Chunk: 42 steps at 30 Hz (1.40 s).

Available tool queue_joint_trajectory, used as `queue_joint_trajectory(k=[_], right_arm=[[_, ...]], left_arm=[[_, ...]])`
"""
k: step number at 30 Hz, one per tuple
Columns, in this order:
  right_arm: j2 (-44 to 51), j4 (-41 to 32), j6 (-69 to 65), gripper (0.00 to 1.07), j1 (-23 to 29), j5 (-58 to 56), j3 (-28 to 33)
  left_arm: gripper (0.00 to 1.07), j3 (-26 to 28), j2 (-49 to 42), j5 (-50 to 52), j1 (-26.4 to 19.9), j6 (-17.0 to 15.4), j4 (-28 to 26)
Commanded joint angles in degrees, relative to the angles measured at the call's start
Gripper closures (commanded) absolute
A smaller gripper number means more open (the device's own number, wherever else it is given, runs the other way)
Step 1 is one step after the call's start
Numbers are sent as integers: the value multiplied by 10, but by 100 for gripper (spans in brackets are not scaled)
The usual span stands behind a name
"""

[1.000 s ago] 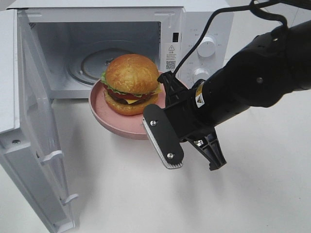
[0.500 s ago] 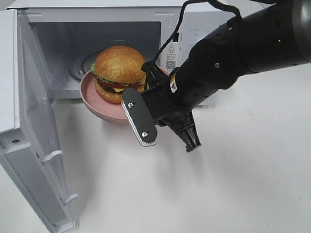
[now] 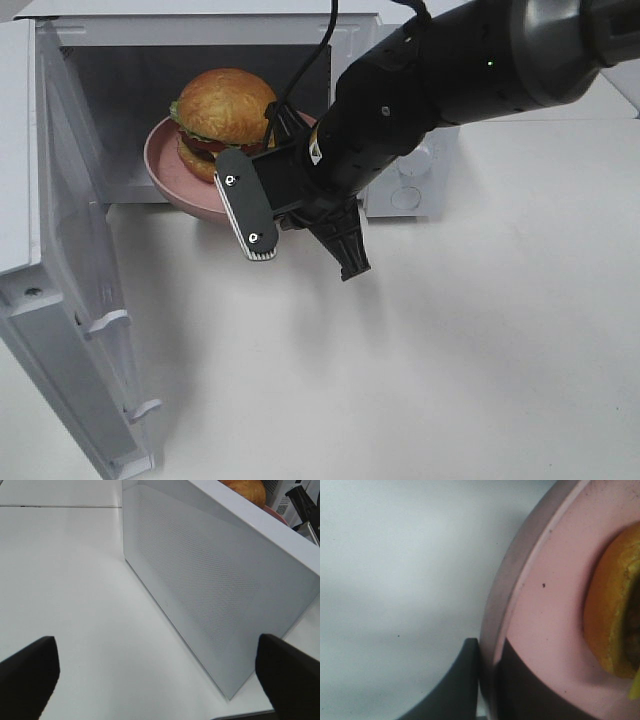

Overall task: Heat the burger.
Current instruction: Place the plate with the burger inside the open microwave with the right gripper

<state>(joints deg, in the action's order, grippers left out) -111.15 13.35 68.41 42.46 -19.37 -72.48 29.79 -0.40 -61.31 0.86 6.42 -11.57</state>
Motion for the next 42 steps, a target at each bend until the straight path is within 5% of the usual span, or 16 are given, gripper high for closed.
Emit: queue_joint_trajectory(k=[1, 42], right_arm=[[-6, 12, -17, 107, -3, 16, -27], [-194, 67, -103, 107, -3, -56, -313]], left_arm=[[7, -2, 0, -3, -3, -2, 0], [7, -2, 0, -3, -3, -2, 0]])
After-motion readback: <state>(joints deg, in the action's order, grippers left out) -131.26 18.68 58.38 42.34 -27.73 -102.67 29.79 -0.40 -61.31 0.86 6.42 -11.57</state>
